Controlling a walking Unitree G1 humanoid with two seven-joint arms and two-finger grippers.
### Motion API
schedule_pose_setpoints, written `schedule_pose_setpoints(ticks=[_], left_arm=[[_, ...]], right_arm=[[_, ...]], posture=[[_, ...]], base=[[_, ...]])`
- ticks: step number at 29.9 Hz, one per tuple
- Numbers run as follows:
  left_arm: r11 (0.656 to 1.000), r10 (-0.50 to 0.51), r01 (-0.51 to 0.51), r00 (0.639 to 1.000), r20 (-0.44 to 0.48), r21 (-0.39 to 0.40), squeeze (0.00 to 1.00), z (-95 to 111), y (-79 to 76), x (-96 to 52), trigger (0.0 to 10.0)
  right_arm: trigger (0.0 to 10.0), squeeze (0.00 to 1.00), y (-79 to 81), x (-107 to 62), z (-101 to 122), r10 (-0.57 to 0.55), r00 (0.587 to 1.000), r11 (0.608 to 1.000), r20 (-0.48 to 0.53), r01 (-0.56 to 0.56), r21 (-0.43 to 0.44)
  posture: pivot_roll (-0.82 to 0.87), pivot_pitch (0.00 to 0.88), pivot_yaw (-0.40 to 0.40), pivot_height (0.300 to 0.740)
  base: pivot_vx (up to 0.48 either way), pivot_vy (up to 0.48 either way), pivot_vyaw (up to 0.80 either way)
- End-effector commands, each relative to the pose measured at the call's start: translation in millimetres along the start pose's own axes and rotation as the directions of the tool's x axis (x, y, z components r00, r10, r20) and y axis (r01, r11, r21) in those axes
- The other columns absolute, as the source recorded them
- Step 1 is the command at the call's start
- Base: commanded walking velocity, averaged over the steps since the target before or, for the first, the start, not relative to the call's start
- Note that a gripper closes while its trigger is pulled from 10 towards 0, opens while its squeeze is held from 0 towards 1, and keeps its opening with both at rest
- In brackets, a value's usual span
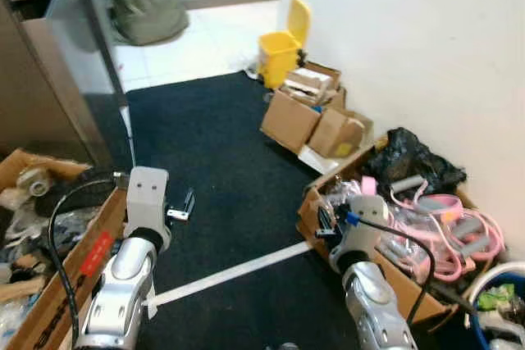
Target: Picking trash to rubbish bin
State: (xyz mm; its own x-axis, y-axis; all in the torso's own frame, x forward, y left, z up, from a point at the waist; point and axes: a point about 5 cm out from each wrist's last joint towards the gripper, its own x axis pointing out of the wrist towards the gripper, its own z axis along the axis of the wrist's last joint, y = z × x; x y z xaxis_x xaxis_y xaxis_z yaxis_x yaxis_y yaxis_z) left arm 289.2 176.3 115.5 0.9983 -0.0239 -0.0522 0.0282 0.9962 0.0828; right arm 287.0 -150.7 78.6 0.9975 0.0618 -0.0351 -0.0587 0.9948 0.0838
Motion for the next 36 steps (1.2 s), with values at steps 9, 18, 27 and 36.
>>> schedule_pose_setpoints(ticks=[9,18,27,36], left_arm=[[1.0,0.013,-0.013,1.0,-0.024,-0.002,0.0,-2.2,8.5,1.3,10.0],[1.0,-0.009,0.008,0.999,-0.032,-0.015,0.0,-2.5,4.2,2.6,10.0],[1.0,-0.003,0.002,1.0,-0.024,-0.009,0.0,-1.9,3.0,2.9,10.0],[1.0,-0.006,0.005,1.0,-0.025,-0.004,0.0,-1.0,6.6,4.7,10.0]], right_arm=[[10.0,0.0,-6.9,-3.8,-3.3,-0.043,0.999,0.999,-0.019,0.043,-0.004],[10.0,0.0,-5.9,-5.0,-4.6,-0.036,0.999,0.999,-0.025,0.036,-0.007],[10.0,0.0,-4.2,-4.7,-5.2,-0.026,0.999,1.0,-0.03,0.026,-0.009],[10.0,0.0,-8.1,-3.9,-4.3,-0.046,0.998,0.999,-0.03,0.045,-0.014]], posture=[[0.05,0.155,0.02,0.74],[0.05,0.16,0.023,0.74],[0.05,0.161,0.02,0.74],[0.05,0.165,0.014,0.74]], base=[[0.0,0.0,-0.8],[0.0,0.0,-0.8],[0.0,0.0,-0.8],[0.0,0.0,-0.8]])
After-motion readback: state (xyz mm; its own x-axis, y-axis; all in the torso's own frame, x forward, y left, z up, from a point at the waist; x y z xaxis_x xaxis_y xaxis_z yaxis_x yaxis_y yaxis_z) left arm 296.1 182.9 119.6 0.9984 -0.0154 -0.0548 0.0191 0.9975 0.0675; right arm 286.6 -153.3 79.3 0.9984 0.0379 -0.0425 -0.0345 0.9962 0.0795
